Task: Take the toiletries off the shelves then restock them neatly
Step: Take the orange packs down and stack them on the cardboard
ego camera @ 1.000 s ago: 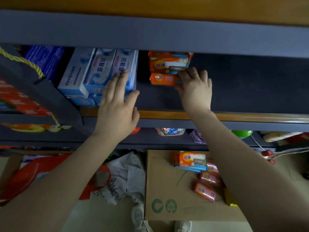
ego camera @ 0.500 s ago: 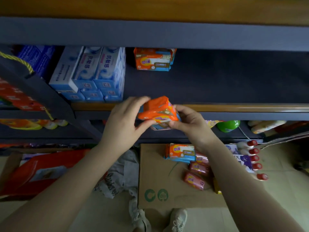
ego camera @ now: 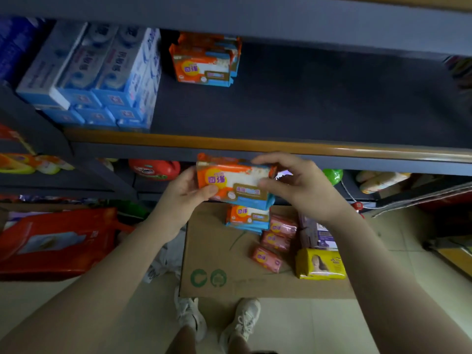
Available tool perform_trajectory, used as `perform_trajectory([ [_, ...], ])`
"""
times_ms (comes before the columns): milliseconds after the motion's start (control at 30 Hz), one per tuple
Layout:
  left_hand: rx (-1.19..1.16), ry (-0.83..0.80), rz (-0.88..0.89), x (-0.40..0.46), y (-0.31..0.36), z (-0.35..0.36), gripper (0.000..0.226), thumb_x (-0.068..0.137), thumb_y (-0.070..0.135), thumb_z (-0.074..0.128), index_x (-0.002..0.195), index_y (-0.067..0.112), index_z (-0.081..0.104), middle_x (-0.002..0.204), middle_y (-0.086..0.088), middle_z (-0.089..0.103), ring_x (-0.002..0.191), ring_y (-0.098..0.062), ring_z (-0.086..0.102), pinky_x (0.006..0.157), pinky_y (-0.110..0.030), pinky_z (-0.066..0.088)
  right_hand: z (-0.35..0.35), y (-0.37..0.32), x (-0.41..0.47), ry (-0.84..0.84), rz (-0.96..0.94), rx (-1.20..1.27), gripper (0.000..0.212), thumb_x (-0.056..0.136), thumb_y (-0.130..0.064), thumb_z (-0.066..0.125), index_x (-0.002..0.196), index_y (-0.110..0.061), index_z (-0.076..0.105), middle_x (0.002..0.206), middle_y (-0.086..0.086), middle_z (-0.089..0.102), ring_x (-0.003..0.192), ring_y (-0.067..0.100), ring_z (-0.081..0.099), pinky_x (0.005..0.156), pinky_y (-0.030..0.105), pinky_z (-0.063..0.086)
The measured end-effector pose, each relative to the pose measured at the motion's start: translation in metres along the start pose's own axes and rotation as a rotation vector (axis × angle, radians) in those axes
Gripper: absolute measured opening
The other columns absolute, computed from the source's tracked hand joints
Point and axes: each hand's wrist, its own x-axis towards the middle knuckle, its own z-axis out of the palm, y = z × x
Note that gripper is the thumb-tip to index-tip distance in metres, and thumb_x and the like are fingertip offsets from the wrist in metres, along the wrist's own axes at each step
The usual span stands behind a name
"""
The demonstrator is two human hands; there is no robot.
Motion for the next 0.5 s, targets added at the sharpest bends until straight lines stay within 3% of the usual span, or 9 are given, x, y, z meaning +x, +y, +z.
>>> perform_trajectory([
  [67, -0.051, 0.093, -0.176, -0.002, -0.005, 0.015, 0.018, 0.082, 0.030, 0.056, 0.089, 0.015, 0.061, 0.070, 0.004, 0.067, 0.057, -0.007, 0.061, 0.060, -0.024, 0.047, 0.000, 0.008, -0.002, 0.055, 0.141, 0.115, 0.008, 0.081, -0.039, 0.067, 0.086, -0.038, 0.061, 0.083, -0.010, 0.063, 0.076, 0.012, 0.061, 0.071, 0.036, 0.052],
  [167, -0.119, 0.169, -0.553, -0.003, -0.009, 0.036, 0.037, 0.088, 0.043, 0.051, 0.072, 0.011, 0.056, 0.049, -0.003, 0.057, 0.035, -0.010, 0.046, 0.039, -0.016, 0.038, 0.010, 0.017, -0.005, 0.075, 0.265, 0.153, 0.029, 0.088, -0.044, 0.058, 0.079, -0.016, 0.060, 0.064, 0.003, 0.054, 0.058, 0.015, 0.051, 0.059, 0.032, 0.044],
  [233, -0.096, 0.069, -0.730, -0.010, -0.012, 0.043, 0.043, 0.092, 0.047, 0.042, 0.069, 0.012, 0.052, 0.043, -0.003, 0.049, 0.031, -0.010, 0.038, 0.036, -0.014, 0.030, 0.014, 0.018, -0.007, 0.067, 0.362, 0.151, 0.047, 0.090, -0.046, 0.051, 0.083, 0.000, 0.057, 0.062, 0.006, 0.052, 0.056, 0.017, 0.048, 0.059, 0.031, 0.041],
  [300, -0.105, -0.047, -0.834, -0.017, -0.017, 0.045, 0.043, 0.093, 0.047, 0.035, 0.069, 0.014, 0.049, 0.044, -0.001, 0.041, 0.033, -0.009, 0.032, 0.039, -0.016, 0.025, 0.014, 0.023, -0.008, 0.050, 0.413, 0.044, 0.054, 0.093, -0.047, 0.045, 0.086, 0.005, 0.057, 0.066, 0.011, 0.054, 0.060, 0.018, 0.049, 0.059, 0.029, 0.038],
  [400, -0.223, -0.151, -0.970, -0.026, -0.023, 0.046, 0.036, 0.083, 0.046, 0.040, 0.061, 0.017, 0.045, 0.039, 0.002, 0.031, 0.032, -0.008, 0.025, 0.039, -0.015, 0.022, 0.012, 0.035, -0.011, -0.027, 0.411, -0.133, 0.044, 0.099, -0.039, 0.036, 0.070, -0.012, 0.053, 0.074, 0.013, 0.054, 0.069, 0.023, 0.048, 0.063, 0.030, 0.032],
  [500, -0.285, -0.221, -1.032, -0.029, -0.025, 0.051, 0.034, 0.066, 0.050, 0.046, 0.057, 0.018, 0.048, 0.038, 0.003, 0.030, 0.031, -0.008, 0.027, 0.038, -0.014, 0.024, 0.012, 0.047, -0.017, -0.044, 0.539, -0.024, 0.040, 0.099, -0.041, 0.034, 0.067, -0.022, 0.048, 0.058, 0.006, 0.053, 0.047, 0.018, 0.050, 0.048, 0.018, 0.039],
])
